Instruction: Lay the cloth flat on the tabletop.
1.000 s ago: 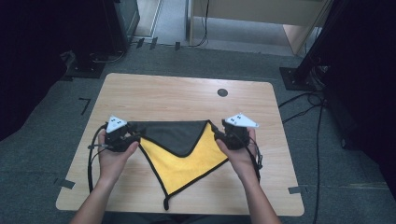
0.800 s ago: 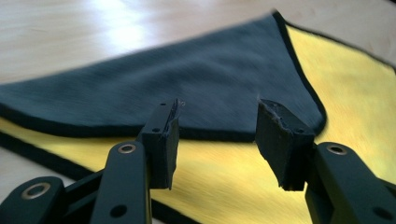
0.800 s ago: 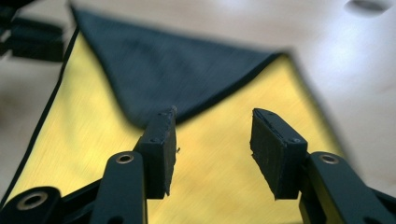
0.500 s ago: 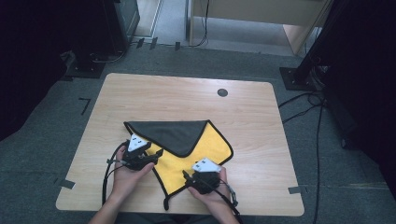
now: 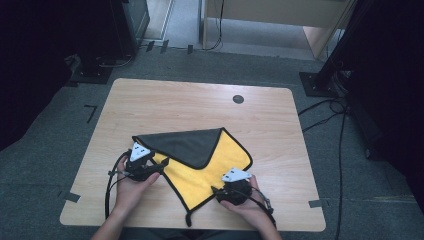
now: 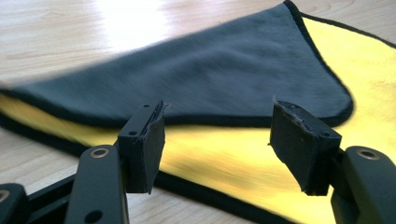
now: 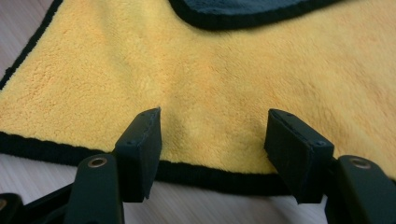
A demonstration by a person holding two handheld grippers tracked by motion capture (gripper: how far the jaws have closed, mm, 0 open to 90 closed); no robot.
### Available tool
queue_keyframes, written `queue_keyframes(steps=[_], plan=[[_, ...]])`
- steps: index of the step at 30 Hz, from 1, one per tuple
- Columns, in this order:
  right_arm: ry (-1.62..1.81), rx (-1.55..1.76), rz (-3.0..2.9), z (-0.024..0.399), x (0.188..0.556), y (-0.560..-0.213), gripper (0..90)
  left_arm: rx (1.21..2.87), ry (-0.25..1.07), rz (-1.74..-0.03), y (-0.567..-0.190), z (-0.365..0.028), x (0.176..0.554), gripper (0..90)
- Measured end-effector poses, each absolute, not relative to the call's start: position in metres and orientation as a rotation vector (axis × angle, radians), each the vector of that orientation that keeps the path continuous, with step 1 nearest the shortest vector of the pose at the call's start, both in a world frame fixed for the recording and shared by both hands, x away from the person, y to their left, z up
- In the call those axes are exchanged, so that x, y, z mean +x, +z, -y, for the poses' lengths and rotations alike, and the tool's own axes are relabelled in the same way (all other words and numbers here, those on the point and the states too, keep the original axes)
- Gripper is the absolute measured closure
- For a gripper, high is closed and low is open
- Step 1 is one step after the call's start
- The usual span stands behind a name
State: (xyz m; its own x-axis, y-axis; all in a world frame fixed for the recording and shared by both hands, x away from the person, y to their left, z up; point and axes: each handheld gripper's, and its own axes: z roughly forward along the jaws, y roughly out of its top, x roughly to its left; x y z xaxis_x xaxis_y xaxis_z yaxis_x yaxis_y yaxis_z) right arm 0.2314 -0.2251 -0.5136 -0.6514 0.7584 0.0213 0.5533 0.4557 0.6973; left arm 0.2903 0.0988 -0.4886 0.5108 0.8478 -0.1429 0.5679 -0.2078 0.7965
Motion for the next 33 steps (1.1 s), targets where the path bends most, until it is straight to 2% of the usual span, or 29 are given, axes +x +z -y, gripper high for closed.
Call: queue_keyframes(steps=[2, 3, 6, 7, 8, 9, 13, 15, 19, 25, 27, 32, 33], plan=[[0.988, 1.128, -2.415, 0.235, 0.233, -0.513, 36.6, 1.901, 0.421, -1.167, -0.488, -0.100, 0.291, 36.2], [0.960, 1.188, -2.384, 0.259, 0.237, -0.512, 36.7, 1.903, 0.422, -1.169, -0.489, -0.100, 0.291, 36.2], [0.920, 1.267, -2.317, 0.288, 0.242, -0.512, 36.8, 1.911, 0.431, -1.179, -0.490, -0.101, 0.292, 35.8], [0.920, 1.267, -2.317, 0.288, 0.242, -0.512, 36.8, 1.913, 0.431, -1.181, -0.491, -0.101, 0.293, 35.8], [0.825, 1.350, -2.221, 0.306, 0.246, -0.510, 30.3, 1.917, 0.431, -1.183, -0.492, -0.101, 0.293, 35.4], [0.770, 1.433, -2.156, 0.317, 0.250, -0.509, 29.1, 1.925, 0.431, -1.189, -0.493, -0.102, 0.294, 35.4], [0.581, 1.531, -1.942, 0.330, 0.251, -0.504, 32.5, 1.932, 0.430, -1.181, -0.494, -0.100, 0.293, 35.3], [0.609, 1.536, -1.906, 0.328, 0.249, -0.501, 33.0, 1.935, 0.429, -1.175, -0.494, -0.098, 0.292, 35.8], [0.929, 1.570, -1.830, 0.305, 0.244, -0.485, 31.1, 1.949, 0.380, -1.099, -0.492, -0.080, 0.284, 38.6], [0.955, 1.564, -1.885, 0.277, 0.249, -0.493, 29.5, 2.023, 0.360, -0.965, -0.492, -0.052, 0.269, 41.1], [0.929, 1.571, -1.883, 0.270, 0.254, -0.502, 29.3, 2.104, 0.361, -0.890, -0.498, -0.037, 0.264, 41.8], [0.881, 1.569, -1.895, 0.270, 0.259, -0.514, 29.8, 2.214, 0.428, -0.886, -0.509, -0.029, 0.263, 46.2], [0.867, 1.576, -1.905, 0.271, 0.260, -0.517, 29.8, 2.212, 0.409, -0.889, -0.510, -0.030, 0.264, 48.8]])
